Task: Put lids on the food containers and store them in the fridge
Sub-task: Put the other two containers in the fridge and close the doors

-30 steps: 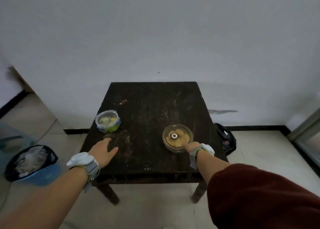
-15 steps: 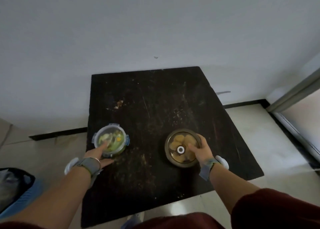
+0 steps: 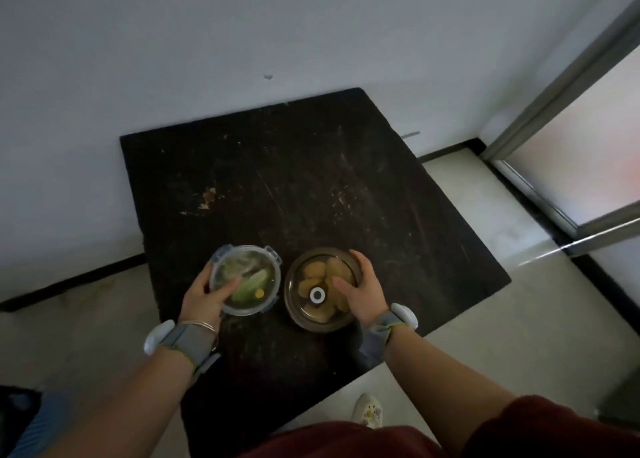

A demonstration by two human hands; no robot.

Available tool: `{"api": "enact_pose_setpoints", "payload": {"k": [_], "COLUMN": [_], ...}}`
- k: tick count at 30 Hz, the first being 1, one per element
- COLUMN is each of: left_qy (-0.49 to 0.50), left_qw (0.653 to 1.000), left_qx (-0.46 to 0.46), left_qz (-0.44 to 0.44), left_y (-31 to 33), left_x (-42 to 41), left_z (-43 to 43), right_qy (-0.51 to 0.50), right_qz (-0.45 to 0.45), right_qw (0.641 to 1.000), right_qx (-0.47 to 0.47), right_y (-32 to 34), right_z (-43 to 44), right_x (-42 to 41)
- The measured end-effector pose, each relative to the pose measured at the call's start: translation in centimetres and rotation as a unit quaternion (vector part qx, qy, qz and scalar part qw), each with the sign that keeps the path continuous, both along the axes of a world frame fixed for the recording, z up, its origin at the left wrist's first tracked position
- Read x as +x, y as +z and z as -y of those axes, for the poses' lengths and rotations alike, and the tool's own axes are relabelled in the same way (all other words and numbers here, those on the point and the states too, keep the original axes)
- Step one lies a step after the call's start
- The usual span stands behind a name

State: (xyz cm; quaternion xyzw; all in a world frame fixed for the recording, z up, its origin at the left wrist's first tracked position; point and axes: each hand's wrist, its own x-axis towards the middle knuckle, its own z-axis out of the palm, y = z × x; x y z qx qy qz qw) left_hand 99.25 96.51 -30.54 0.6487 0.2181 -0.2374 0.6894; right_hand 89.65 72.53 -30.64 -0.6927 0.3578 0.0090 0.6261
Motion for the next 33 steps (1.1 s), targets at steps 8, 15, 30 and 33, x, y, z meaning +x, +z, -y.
{"api": "enact_pose_setpoints", "payload": {"k": [8, 15, 30, 33], "left_qy": [-0.065, -0.205, -0.576, -0.646], "left_qw": [0.973, 0.96, 0.801, 0.75], "left_qx": [-0.165, -0.167, -0.163, -0.128], "left_qz": [-0.145, -0.097, -0.013, -0.049], "left_y": [2.5, 10.1, 20.3, 20.6], "left_x": [-1.8, -6.6, -47.4, -56.3], "left_z": [7.4, 20.7, 55.6, 59.4], "right_qy": [-0.284, -0.366, -0.703, -0.77], "right_qz": [0.044, 0.137, 0.2, 0.201], "right_qw": [0.93, 0.894, 0.659, 0.576], "right_qx": [0.228, 0.217, 0.179, 0.187], "right_y": [1.9, 7.3, 16.3, 16.9], "right_z": [5.3, 13.6, 31.5, 31.8], "right_x": [-7.5, -14.6, -61.0, -69.3]}}
